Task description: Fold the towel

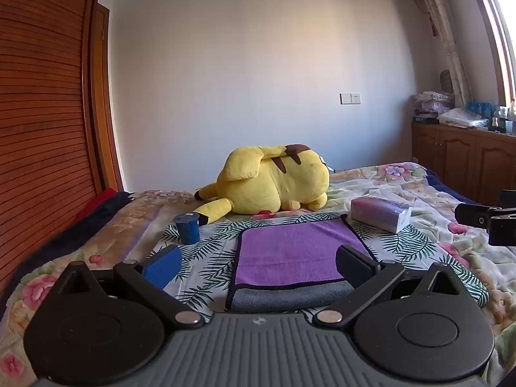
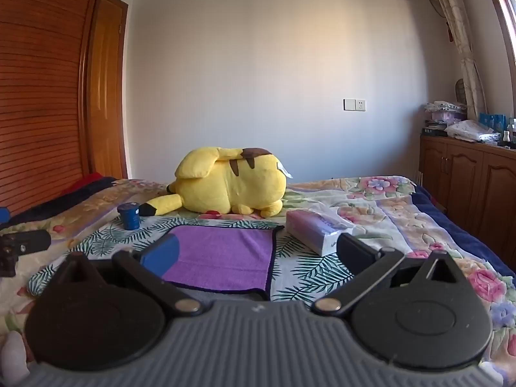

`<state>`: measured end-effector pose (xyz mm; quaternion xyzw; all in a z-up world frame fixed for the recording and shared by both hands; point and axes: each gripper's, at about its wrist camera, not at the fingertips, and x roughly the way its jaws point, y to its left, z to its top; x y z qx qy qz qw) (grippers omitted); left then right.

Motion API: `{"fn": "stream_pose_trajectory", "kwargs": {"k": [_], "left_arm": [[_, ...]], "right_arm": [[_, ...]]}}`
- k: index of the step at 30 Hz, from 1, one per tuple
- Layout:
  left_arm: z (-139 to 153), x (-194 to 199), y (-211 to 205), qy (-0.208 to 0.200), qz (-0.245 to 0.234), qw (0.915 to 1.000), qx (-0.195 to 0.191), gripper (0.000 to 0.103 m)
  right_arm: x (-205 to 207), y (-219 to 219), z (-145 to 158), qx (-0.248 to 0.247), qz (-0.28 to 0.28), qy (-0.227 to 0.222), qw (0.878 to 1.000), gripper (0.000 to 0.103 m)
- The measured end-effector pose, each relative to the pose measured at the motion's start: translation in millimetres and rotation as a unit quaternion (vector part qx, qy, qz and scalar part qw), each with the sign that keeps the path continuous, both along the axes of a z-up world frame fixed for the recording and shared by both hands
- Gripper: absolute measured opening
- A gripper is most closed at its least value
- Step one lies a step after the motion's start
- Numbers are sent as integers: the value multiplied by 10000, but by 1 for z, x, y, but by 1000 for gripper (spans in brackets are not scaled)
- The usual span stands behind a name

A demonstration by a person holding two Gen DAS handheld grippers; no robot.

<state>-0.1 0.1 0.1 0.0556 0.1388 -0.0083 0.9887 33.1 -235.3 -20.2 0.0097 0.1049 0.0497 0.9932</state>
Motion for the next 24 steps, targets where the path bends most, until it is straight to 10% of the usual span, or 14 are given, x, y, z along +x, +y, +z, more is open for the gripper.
{"fn": "stream_pose_trajectory", "kwargs": {"k": [24], "left_arm": [[2,0,2,-16,-11,10000,12,103]], "right_arm": [[1,-1,0,-17,-4,3,10000,103]]}}
